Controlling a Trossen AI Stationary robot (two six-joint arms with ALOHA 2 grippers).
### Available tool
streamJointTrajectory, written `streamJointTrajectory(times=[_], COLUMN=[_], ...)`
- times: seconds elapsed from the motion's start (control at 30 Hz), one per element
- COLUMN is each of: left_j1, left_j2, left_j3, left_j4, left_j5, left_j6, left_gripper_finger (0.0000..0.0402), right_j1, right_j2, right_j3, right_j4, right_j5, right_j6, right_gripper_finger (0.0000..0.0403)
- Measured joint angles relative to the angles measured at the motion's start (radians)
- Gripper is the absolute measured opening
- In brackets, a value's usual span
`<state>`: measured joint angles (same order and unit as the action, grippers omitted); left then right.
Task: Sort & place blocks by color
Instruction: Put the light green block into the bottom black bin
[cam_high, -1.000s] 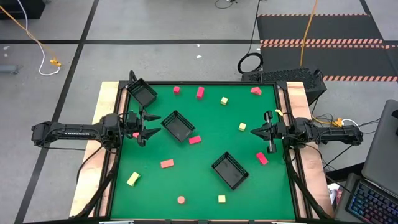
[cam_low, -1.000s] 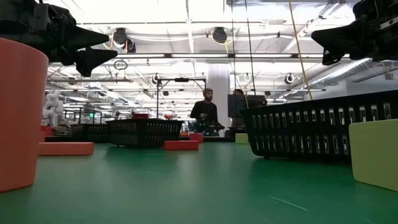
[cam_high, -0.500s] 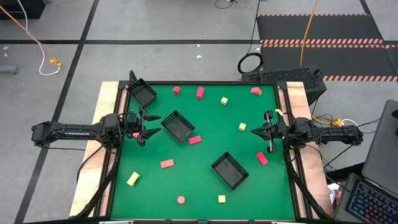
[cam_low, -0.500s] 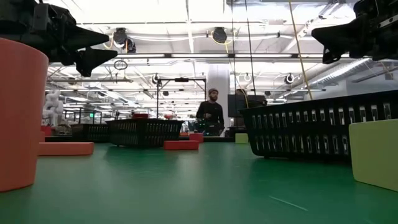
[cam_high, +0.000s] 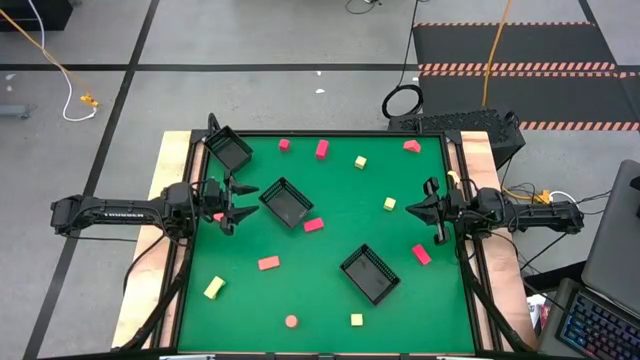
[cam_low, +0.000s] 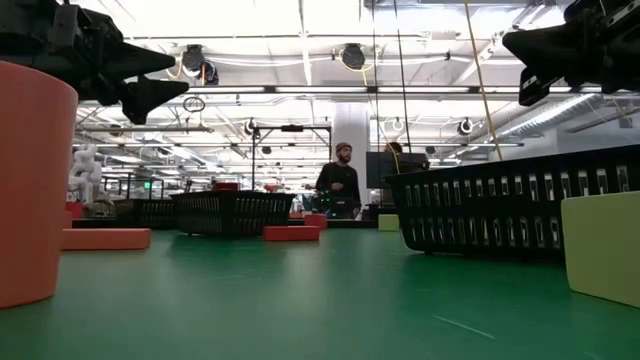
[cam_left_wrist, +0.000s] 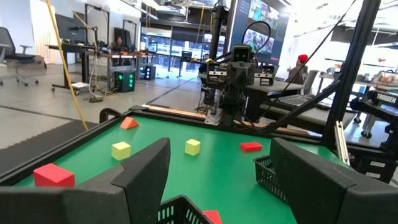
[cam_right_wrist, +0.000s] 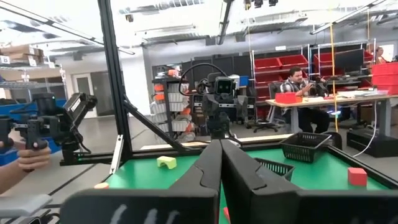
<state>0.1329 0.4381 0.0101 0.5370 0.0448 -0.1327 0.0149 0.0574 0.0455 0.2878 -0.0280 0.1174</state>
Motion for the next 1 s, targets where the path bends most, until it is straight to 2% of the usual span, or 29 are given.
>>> streamJointTrajectory(times=[0.27, 0.5, 0.67, 0.8, 1.0], left_j1=[0.0, 0.0, 0.002, 0.002, 0.002], left_j2=[0.0, 0.0, 0.0, 0.0, 0.0], left_j3=[0.0, 0.0, 0.0, 0.0, 0.0], left_j4=[-0.038, -0.04, -0.04, -0.04, -0.037], left_j5=[0.0, -0.035, -0.049, -0.05, -0.085], left_j6=[-0.007, -0.008, -0.009, -0.008, -0.008], left_gripper_finger=[0.0278, 0.0278, 0.0278, 0.0278, 0.0278], right_j1=[0.0, 0.0, 0.0, 0.0, 0.0], right_j2=[0.0, 0.0, 0.0, 0.0, 0.0], right_j3=[0.0, 0.0, 0.0, 0.0, 0.0], right_j4=[0.0, -0.039, -0.05, -0.061, -0.069], right_j5=[0.014, 0.206, 0.265, 0.261, 0.269], right_j6=[0.02, 0.026, -0.024, -0.036, -0.025], right_gripper_finger=[0.0, 0.0032, 0.006, 0.0104, 0.0219])
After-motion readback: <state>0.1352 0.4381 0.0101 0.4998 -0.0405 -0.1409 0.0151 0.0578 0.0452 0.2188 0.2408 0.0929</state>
